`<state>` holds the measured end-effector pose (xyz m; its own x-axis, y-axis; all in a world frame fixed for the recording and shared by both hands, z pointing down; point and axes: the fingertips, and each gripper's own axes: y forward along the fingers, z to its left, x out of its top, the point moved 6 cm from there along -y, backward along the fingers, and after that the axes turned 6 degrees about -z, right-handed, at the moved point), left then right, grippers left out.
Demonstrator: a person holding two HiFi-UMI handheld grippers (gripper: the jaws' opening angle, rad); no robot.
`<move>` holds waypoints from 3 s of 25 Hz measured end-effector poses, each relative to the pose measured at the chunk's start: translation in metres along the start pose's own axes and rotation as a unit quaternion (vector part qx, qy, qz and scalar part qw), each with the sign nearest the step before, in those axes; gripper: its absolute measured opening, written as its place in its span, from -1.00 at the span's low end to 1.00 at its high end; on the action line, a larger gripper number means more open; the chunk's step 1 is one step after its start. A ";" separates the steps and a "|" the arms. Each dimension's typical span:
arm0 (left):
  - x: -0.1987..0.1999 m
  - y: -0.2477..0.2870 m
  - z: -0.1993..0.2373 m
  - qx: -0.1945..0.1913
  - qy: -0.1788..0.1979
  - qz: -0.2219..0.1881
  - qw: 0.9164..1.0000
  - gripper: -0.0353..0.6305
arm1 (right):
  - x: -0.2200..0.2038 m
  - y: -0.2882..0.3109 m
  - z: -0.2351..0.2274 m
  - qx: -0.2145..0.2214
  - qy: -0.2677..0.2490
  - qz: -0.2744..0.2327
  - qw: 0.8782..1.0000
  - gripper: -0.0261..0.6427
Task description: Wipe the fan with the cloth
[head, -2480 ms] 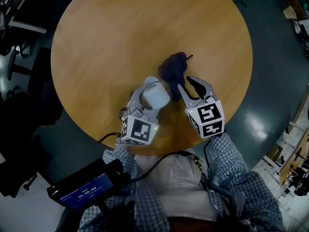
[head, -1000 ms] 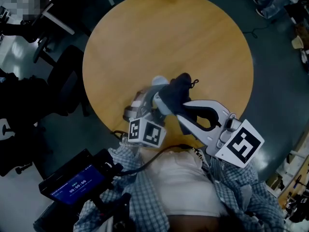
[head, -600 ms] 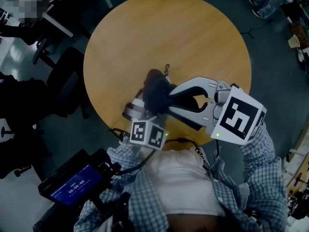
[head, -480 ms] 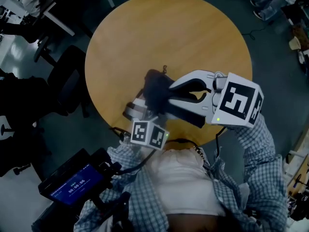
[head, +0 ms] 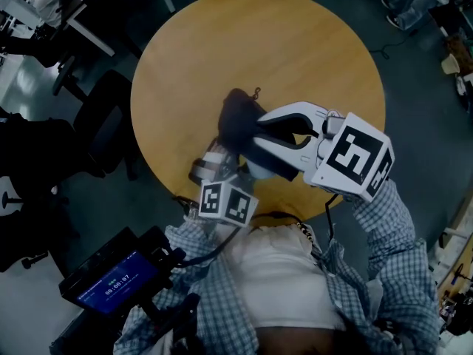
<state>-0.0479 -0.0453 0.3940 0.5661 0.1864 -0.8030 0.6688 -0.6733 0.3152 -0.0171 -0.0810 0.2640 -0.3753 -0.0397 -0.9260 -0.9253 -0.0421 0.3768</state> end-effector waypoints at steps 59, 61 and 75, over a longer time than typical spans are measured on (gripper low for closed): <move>0.050 -0.033 0.035 0.012 -0.156 -0.143 0.977 -0.47 | -0.054 -0.017 -0.091 -0.136 0.122 -0.044 0.982 -0.76; 0.030 -0.028 0.036 0.029 -0.192 -0.125 0.973 -0.47 | -0.074 -0.025 -0.097 -0.165 0.162 -0.050 0.972 -0.76; -0.071 0.037 0.032 0.038 -0.245 -0.027 0.969 -0.47 | -0.198 -0.021 -0.097 -0.304 0.382 -0.055 0.871 -0.76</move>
<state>-0.0790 -0.1067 0.4466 0.2233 -0.1263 -0.9665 0.6429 -0.7262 0.2434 0.0815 -0.1693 0.4414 0.0736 -0.6452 -0.7604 -0.6669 -0.5988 0.4435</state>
